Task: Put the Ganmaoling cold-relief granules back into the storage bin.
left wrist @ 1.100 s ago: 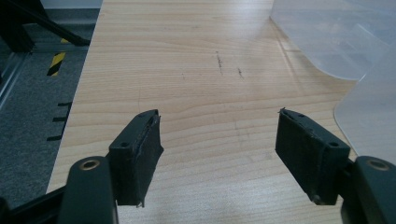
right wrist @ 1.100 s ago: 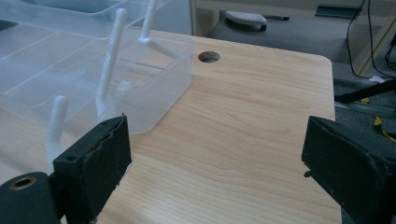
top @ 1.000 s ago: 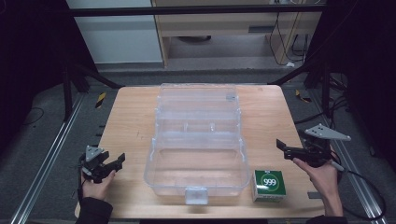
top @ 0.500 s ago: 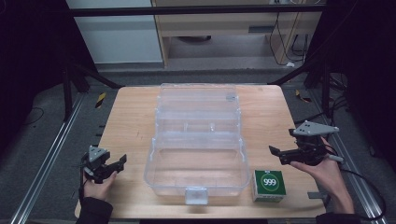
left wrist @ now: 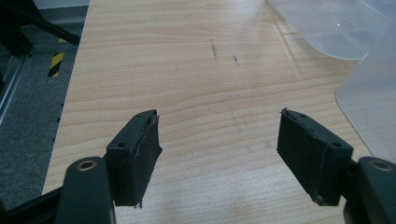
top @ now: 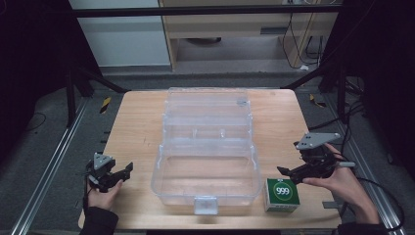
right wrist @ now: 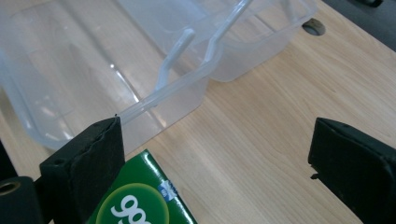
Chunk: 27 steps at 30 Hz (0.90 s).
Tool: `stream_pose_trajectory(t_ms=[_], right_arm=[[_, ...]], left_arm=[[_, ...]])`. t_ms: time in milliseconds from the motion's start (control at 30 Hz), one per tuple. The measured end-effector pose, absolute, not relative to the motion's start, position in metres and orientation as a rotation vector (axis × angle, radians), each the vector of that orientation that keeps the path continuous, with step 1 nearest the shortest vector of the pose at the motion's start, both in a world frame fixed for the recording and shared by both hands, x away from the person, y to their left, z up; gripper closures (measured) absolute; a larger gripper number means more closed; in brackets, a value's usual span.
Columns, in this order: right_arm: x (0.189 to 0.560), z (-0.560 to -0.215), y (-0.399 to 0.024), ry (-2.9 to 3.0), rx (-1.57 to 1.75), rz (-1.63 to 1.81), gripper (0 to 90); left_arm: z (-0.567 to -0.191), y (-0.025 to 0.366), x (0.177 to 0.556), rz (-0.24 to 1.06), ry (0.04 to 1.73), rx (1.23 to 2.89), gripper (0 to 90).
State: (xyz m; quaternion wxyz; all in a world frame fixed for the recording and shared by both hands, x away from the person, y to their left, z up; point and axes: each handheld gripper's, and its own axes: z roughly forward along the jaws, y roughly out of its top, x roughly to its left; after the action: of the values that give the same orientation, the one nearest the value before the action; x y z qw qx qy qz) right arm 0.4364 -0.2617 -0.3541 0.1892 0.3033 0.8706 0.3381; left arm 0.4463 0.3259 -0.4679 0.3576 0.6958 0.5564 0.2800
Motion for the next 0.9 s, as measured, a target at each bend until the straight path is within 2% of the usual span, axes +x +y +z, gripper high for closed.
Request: stream_pose_trajectory(t_ms=[900], right_arm=[[0.423, -0.374, -0.244, 2.737, 0.603, 0.712, 3.0]], left_arm=[[-0.469, 0.324, 0.447, 0.725, 1.422, 1.821, 28.4]])
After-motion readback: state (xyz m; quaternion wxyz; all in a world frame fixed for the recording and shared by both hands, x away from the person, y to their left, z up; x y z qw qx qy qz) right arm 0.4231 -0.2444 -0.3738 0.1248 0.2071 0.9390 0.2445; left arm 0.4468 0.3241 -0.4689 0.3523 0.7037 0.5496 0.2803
